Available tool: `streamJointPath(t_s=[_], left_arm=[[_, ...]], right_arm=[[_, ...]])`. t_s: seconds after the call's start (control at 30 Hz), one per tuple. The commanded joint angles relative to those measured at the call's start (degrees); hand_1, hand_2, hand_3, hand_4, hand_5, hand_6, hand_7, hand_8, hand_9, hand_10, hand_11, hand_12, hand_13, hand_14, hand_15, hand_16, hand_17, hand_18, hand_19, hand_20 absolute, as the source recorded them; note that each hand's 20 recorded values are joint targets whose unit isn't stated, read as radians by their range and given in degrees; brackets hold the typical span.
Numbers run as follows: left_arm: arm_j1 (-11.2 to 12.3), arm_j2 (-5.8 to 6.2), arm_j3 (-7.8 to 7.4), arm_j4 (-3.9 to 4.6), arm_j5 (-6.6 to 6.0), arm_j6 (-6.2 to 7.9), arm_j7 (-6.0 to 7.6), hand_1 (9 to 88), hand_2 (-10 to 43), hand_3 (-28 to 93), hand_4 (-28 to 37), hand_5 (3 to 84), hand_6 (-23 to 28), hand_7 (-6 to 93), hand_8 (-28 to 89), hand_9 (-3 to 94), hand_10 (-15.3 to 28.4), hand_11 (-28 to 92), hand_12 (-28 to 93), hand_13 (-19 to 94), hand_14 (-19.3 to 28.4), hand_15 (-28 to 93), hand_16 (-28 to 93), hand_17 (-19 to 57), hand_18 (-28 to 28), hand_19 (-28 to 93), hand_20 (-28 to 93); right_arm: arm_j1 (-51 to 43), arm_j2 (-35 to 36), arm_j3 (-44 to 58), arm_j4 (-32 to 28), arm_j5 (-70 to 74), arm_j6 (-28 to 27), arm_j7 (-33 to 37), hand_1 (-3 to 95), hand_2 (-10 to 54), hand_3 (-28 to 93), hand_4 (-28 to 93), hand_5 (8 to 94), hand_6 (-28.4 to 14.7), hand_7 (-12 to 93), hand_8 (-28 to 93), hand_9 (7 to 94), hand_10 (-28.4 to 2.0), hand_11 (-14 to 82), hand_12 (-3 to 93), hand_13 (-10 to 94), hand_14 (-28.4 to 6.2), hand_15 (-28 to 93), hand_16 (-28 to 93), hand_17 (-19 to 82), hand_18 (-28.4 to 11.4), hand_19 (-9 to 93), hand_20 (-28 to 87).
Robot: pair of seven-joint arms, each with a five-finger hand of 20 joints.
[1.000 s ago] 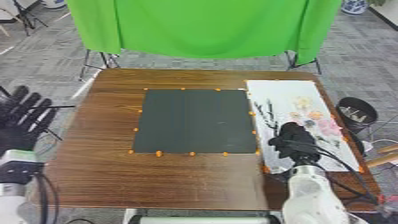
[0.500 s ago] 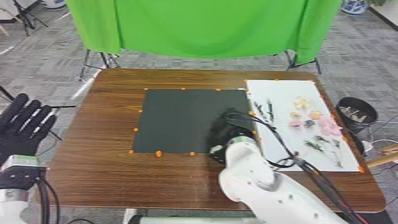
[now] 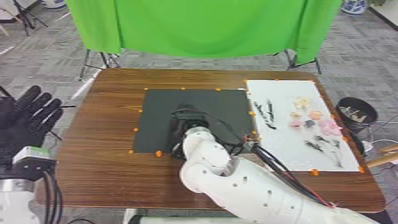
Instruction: Arrange flowers
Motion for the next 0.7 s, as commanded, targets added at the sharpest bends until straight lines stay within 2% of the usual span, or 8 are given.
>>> streamJointPath(t_s=[0.03, 0.13, 0.17, 0.2, 0.27, 0.43, 0.6, 0.7], left_arm=[[-2.39, 0.69, 2.16, 0.64, -0.07, 0.24, -3.30, 26.3, 13.6, 70, -28.3, 43.5, 9.4, 11.2, -7, 37.1, 16.0, 17, 12, 27, 16.1, 32, -6, -4.3, 14.1, 35, 8], [-3.13, 0.96, 3.35, 0.56, -2.29, 0.37, -3.58, 26.4, 13.4, 70, -28.3, 43.6, 9.5, 11.2, -8, 37.0, 16.0, 17, 12, 27, 16.1, 33, -6, -4.3, 14.1, 35, 8], [-3.31, 0.83, 3.16, 0.93, -0.68, -0.96, -3.33, 26.5, 13.4, 70, -28.3, 43.5, 9.5, 11.3, -8, 37.0, 16.0, 17, 12, 27, 16.1, 33, -6, -4.3, 14.1, 35, 8], [-3.77, 1.79, 4.22, 1.65, 0.25, -0.65, -1.56, 26.5, 13.3, 70, -28.3, 43.5, 9.5, 11.3, -8, 37.1, 16.0, 17, 12, 27, 16.1, 33, -6, -4.3, 14.1, 35, 8], [-3.64, 2.26, 4.38, 1.90, -0.78, -0.93, -1.05, 26.6, 13.2, 70, -28.3, 43.6, 9.5, 11.4, -8, 37.1, 16.0, 17, 12, 27, 16.0, 33, -6, -4.3, 14.1, 35, 8], [-4.77, 1.24, 4.51, 1.30, -0.21, -0.06, -3.12, 26.7, 13.1, 70, -28.3, 43.6, 9.5, 11.6, -8, 37.1, 16.0, 17, 12, 27, 16.0, 33, -6, -4.3, 14.1, 35, 8], [-4.57, 1.47, 3.40, 1.15, -0.42, 0.92, -2.42, 28.4, 13.8, 74, -28.0, 43.9, 9.5, 12.2, -8, 37.1, 16.0, 17, 12, 27, 16.1, 33, -6, -4.3, 14.1, 35, 8], [-5.59, 1.64, 4.40, 1.50, -1.09, 0.98, -1.93, 28.4, 13.6, 74, -28.2, 44.1, 9.5, 12.4, -8, 37.1, 16.0, 17, 12, 27, 16.1, 33, -6, -4.4, 14.2, 35, 8]], right_arm=[[-4.02, -5.34, 0.89, 1.88, -2.87, -1.92, 2.23, 46.4, -9.5, 83, -7, 62.3, 0.4, 73, 11, 93.4, -7.4, 18.2, 50.0, 90, -5.8, 34, 47, 51, -24.8, 88, 29], [-5.18, -6.16, 1.49, 2.43, -3.13, -2.01, 3.97, 47.4, -9.5, 83, -9, 62.2, 0.3, 73, 11, 93.4, -7.4, 18.2, 50.3, 90, -6.0, 35, 46, 51, -24.8, 89, 28], [-5.37, -6.33, 1.51, 2.55, -3.12, -2.13, 4.31, 47.5, -9.5, 83, -9, 62.1, 0.3, 73, 11, 93.4, -7.4, 18.3, 50.4, 90, -6.0, 35, 46, 51, -24.8, 89, 28], [-5.29, -6.37, 1.32, 2.62, -2.73, -2.08, 4.76, 47.6, -9.5, 83, -10, 62.1, 0.3, 73, 11, 93.4, -7.4, 18.3, 50.4, 90, -6.0, 35, 46, 51, -24.8, 89, 28], [-5.54, -6.68, 1.42, 2.49, -3.10, -2.37, 4.33, 47.7, -9.5, 83, -10, 62.0, 0.3, 73, 12, 93.4, -7.4, 18.3, 50.4, 90, -6.0, 35, 46, 51, -24.8, 89, 27], [-5.44, -7.12, 0.95, 1.46, -3.37, -1.91, 3.21, 47.7, -9.5, 81, -11, 61.5, -0.6, 72, 14, 92.9, -7.6, 18.6, 50.8, 90, -6.3, 36, 45, 51, -24.9, 90, 26], [-3.99, -7.22, 1.13, -0.73, -0.97, -6.51, 3.70, 45.8, -9.5, 77, -11, 60.6, -2.5, 69, 17, 91.0, -8.5, 18.5, 49.5, 88, -8.3, 38, 41, 50, -25.2, 90, 25], [-4.20, -7.51, 1.87, -0.99, -0.70, -7.64, 4.25, 45.3, -9.5, 75, -12, 59.7, -3.7, 67, 16, 89.3, -9.8, 19.8, 45.6, 87, -9.8, 38, 36, 50, -25.3, 89, 24]])
